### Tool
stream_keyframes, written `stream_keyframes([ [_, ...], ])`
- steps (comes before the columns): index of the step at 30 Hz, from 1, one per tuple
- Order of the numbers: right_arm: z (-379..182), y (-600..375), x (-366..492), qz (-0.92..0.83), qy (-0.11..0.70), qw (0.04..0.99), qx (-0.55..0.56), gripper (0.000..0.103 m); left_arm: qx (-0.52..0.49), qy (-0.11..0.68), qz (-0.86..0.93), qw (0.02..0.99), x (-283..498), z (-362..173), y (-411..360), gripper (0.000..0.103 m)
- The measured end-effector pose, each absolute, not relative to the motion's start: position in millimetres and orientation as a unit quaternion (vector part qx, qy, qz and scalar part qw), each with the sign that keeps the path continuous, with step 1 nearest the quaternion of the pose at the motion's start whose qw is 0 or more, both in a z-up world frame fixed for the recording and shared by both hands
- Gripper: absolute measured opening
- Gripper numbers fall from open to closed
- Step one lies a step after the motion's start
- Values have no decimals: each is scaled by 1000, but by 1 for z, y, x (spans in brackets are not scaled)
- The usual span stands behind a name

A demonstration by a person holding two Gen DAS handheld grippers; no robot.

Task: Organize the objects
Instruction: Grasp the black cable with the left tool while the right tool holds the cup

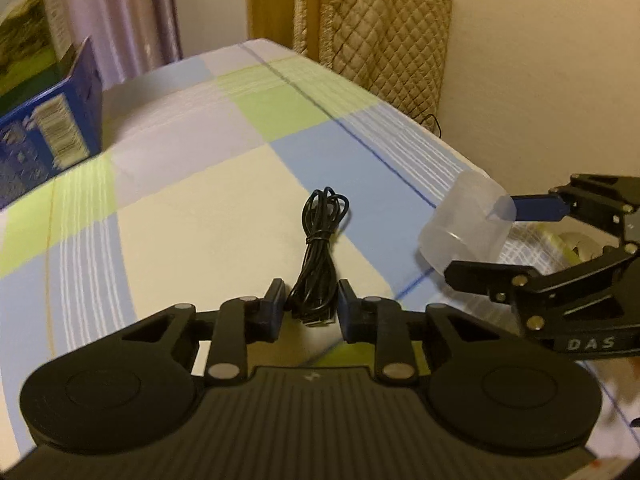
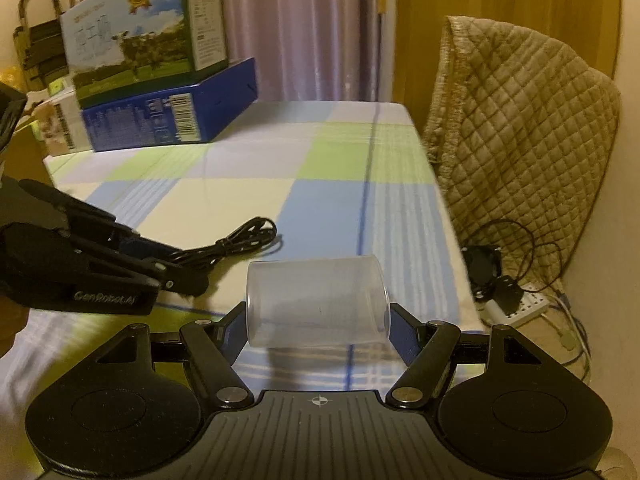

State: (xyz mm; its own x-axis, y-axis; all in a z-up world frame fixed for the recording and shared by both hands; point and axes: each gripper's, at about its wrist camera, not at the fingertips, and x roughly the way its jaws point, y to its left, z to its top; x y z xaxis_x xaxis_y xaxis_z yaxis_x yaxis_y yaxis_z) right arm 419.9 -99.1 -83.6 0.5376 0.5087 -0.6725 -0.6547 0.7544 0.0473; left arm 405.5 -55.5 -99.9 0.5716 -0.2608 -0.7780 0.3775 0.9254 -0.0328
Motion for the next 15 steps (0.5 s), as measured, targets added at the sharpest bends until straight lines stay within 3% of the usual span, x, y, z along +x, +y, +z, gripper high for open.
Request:
stream_keyframes([
  [12,-82,-80,362,404,365,827,-138,69,30,449,-111,886,257,-89,4,23],
  [15,-85,-80,356,404,376,823,-134,69,27,449,-111,886,244,-88,14,34],
])
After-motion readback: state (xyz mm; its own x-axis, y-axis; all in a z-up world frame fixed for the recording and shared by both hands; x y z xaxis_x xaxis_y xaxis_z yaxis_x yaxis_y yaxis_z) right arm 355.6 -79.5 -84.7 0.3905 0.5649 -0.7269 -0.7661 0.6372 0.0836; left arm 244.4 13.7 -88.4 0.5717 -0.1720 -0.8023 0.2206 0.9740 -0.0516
